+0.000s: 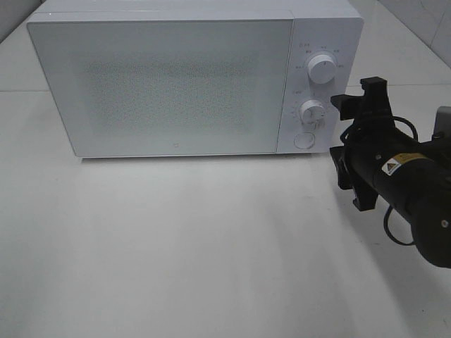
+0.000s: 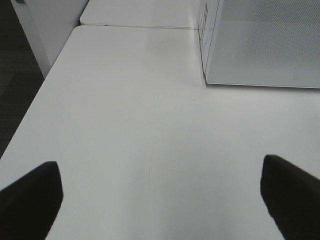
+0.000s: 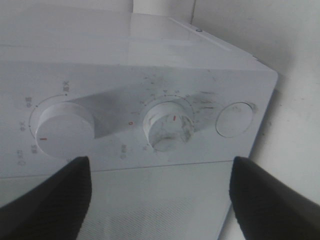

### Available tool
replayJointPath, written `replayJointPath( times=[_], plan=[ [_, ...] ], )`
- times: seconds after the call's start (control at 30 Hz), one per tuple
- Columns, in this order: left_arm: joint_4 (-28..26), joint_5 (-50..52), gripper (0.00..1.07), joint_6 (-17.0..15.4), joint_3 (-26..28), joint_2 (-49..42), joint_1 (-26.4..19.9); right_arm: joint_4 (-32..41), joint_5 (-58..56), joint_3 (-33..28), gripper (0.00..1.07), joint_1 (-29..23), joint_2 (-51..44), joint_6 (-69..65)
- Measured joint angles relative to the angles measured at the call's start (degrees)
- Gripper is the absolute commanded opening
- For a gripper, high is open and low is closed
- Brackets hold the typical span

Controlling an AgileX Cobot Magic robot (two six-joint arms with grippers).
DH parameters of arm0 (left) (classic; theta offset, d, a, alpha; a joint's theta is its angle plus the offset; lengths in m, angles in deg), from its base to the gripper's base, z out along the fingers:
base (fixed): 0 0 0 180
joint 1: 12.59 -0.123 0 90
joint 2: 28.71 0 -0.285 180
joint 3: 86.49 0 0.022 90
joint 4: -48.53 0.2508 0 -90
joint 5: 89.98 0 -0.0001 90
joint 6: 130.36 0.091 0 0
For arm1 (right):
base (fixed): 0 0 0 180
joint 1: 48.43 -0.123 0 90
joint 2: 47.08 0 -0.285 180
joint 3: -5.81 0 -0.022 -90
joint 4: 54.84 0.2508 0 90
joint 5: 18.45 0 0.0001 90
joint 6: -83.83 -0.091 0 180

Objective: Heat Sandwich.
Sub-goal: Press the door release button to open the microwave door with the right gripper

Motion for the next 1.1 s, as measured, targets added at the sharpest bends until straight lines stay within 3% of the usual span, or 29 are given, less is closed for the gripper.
replayJointPath(
  times=[0.37, 0.67, 0.77, 0.97, 1.1],
  plan=[
    [0.00, 0.00, 1.01, 0.00, 0.00, 0.00, 0.00, -2.81, -13.35, -2.92, 0.75, 0.00, -9.51, 11.80],
    [0.00, 0.00, 1.01, 0.00, 0.00, 0.00, 0.00, -3.78, -32.95, -2.06, 0.75, 2.92, -18.79, 32.20],
    [0.00, 0.00, 1.01, 0.00, 0.00, 0.00, 0.00, -5.33, -45.44, 0.46, 0.75, 5.90, -22.57, 43.60],
    [0.00, 0.00, 1.01, 0.00, 0.00, 0.00, 0.00, -9.97, -60.56, 4.76, 0.75, 8.59, -25.84, 53.63],
    [0.00, 0.00, 1.01, 0.00, 0.00, 0.00, 0.00, -20.28, -76.26, 9.85, 0.75, 9.34, -27.79, 56.89]
  ],
)
